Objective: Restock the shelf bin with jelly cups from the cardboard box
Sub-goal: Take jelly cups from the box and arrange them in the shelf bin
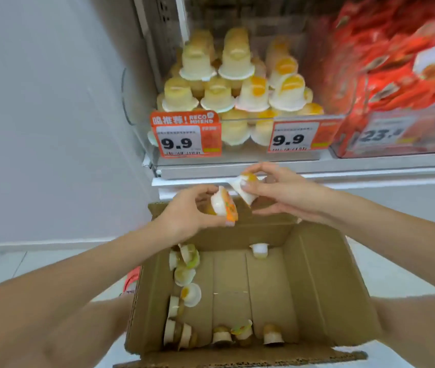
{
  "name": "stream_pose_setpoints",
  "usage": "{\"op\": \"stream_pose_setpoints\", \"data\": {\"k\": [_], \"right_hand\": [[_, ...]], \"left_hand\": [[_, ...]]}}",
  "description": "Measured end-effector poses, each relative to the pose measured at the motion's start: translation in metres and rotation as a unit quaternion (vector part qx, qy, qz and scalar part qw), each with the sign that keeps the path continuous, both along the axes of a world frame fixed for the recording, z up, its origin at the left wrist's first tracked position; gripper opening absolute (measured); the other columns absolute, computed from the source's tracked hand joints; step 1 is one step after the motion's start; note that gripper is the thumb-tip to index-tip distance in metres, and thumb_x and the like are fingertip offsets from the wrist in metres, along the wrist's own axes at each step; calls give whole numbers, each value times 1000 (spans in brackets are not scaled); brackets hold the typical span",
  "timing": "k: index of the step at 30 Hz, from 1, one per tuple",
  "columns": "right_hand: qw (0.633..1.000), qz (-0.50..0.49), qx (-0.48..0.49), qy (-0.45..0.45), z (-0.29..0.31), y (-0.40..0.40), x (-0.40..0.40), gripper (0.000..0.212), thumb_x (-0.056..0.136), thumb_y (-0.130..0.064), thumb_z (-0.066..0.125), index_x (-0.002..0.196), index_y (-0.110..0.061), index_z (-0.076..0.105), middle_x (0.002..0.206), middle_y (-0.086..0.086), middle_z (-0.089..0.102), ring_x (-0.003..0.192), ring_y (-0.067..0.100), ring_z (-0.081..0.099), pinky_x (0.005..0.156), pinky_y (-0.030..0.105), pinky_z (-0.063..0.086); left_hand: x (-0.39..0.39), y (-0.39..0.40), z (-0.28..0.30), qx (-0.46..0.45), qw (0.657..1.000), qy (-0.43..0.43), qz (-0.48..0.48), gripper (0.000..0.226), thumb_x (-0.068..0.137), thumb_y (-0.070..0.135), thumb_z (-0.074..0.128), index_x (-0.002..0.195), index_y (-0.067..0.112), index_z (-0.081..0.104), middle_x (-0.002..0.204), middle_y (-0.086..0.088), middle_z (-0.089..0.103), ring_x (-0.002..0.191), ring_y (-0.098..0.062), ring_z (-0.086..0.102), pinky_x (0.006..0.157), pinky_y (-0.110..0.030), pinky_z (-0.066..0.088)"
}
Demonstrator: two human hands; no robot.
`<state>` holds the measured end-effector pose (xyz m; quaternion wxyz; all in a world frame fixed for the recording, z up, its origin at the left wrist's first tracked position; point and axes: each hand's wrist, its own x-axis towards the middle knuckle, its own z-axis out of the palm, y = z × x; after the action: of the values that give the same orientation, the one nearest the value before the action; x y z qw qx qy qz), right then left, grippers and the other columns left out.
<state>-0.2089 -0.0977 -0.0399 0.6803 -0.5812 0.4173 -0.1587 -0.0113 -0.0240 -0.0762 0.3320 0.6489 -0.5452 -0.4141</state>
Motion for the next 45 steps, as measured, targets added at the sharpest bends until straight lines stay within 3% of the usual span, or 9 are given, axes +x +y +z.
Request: {"op": "stream_pose_setpoints", "data": {"k": [5, 10, 13, 17, 24, 31, 36, 40, 45], "right_hand": [[991, -28, -114, -60, 66, 27, -3, 32, 75, -27, 73, 105, -24, 62, 81, -1, 57, 76, 7, 65, 72, 29, 57], [986, -64, -102, -112, 70, 38, -16, 44, 69, -25, 72, 111, -16, 61, 85, 3, 58, 82, 15, 68, 72, 30, 58], [987, -63, -134, -59, 67, 36, -20, 41, 72, -28, 75, 111, -20, 64, 98, 18, 57, 89, 17, 69, 75, 35, 59], [992, -65, -60, -94, 62, 37, -15, 46, 70, -30, 72, 114, -20, 63, 90, 8, 61, 82, 16, 70, 77, 33, 59], [991, -67, -48, -110, 73, 36, -7, 39, 77, -16, 74, 115, -23, 65, 104, 10, 69, 82, 18, 67, 75, 31, 59], [974, -164, -118, -99, 84, 23, -3, 49, 71, -15, 81, 116, -16, 63, 103, 12, 71, 91, 25, 71, 82, 37, 58], [886, -307, -347, -7, 116, -51, -8, 50, 67, -31, 84, 108, -18, 59, 103, -1, 68, 94, 15, 67, 85, 35, 55], [845, -320, -421, 76, 124, -113, 1, 58, 64, -40, 82, 114, -19, 61, 110, -5, 65, 101, 12, 61, 87, 30, 51], [818, -212, -490, 214, 137, -163, 20, 61, 66, -35, 83, 119, -15, 60, 114, 2, 62, 105, 18, 58, 83, 26, 45]], "left_hand": [[-28, 18, 75, -129, 989, 70, 34, 48, 63, 22, 86, 107, 20, 69, 96, 7, 73, 89, -2, 64, 80, -14, 48], [-50, 21, 85, -147, 984, 94, 45, 45, 60, 33, 81, 103, 35, 67, 91, 18, 72, 87, 3, 64, 74, -11, 48], [-57, 25, 81, -147, 985, 82, 42, 37, 67, 24, 82, 102, 28, 69, 85, 17, 72, 78, 5, 63, 69, -8, 46], [-57, 24, 73, -143, 981, 89, 92, 52, 67, 23, 84, 115, 19, 66, 97, 8, 72, 88, -2, 66, 69, -10, 48], [-60, 21, 82, -227, 969, -12, 92, 57, 62, 27, 85, 103, 51, 53, 98, 24, 65, 95, 5, 60, 82, -15, 51], [-45, 11, 96, -289, 953, -80, 51, 71, 67, 29, 84, 130, 30, 52, 122, 19, 49, 114, 2, 50, 94, -12, 44], [-23, 2, 108, -409, 845, -345, -23, 11, 83, 28, 61, 90, 19, 61, 88, 8, 57, 75, -14, 60, 57, -30, 49], [-15, -10, 103, -227, 817, -510, -144, 23, 93, 38, 48, 111, 25, 54, 109, 12, 59, 100, -14, 58, 70, -28, 45], [13, -33, 95, -98, 823, -529, -183, 29, 93, 35, 51, 120, 24, 51, 116, 4, 59, 104, -19, 57, 81, -36, 52]]}}
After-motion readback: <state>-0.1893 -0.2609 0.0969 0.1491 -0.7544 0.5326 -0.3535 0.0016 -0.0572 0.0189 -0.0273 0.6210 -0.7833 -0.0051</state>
